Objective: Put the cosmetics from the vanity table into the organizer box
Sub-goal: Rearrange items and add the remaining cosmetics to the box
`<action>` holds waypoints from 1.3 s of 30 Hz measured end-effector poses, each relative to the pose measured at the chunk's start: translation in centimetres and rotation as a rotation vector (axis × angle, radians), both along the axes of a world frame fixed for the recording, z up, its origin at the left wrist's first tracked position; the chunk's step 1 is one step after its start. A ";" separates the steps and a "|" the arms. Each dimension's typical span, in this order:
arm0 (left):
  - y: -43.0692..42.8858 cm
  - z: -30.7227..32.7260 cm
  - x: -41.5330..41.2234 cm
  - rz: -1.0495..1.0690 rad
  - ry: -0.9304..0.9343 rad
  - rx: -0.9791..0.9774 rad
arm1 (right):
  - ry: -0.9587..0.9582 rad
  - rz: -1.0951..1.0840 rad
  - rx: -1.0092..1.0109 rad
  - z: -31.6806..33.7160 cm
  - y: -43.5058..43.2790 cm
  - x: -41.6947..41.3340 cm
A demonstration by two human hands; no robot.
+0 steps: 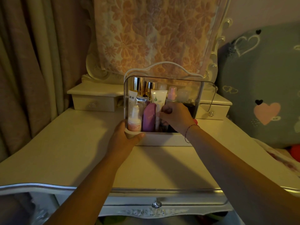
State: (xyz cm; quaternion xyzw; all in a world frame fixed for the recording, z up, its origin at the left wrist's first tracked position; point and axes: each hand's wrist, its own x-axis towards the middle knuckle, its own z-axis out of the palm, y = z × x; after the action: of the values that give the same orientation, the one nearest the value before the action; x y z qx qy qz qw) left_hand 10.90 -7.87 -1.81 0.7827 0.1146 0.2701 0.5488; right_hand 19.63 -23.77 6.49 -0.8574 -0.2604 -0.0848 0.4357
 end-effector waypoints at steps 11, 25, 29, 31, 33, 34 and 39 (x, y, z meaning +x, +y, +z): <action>0.0 -0.1 0.1 -0.002 -0.001 -0.004 | -0.018 -0.031 -0.033 0.2 -0.5 -0.1; -0.1 6.5 -2.5 0.096 -0.130 -0.176 | -0.216 -0.324 0.612 2.4 -10.9 -1.8; -2.0 8.9 -2.3 -0.025 -0.204 -0.127 | 0.157 -0.100 0.604 2.7 -10.1 -1.4; -2.0 8.8 -2.5 -0.020 -0.183 -0.147 | 0.188 -0.045 0.590 2.3 -9.9 -2.0; -1.8 8.2 -3.0 -0.019 -0.180 -0.171 | 0.211 -0.053 0.615 1.6 -10.2 -2.4; -1.7 7.7 -3.3 -0.017 -0.174 -0.184 | 0.223 -0.068 0.618 1.0 -10.4 -2.5; -1.9 4.7 -3.8 0.020 -0.095 -0.177 | 0.267 -0.095 0.583 -3.1 -10.7 -3.0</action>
State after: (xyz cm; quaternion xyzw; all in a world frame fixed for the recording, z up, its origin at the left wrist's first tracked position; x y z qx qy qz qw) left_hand 7.06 -9.79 2.91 0.7162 0.1198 0.3012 0.6180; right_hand 16.62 -34.46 3.43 -0.7112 -0.1255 -0.0631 0.6889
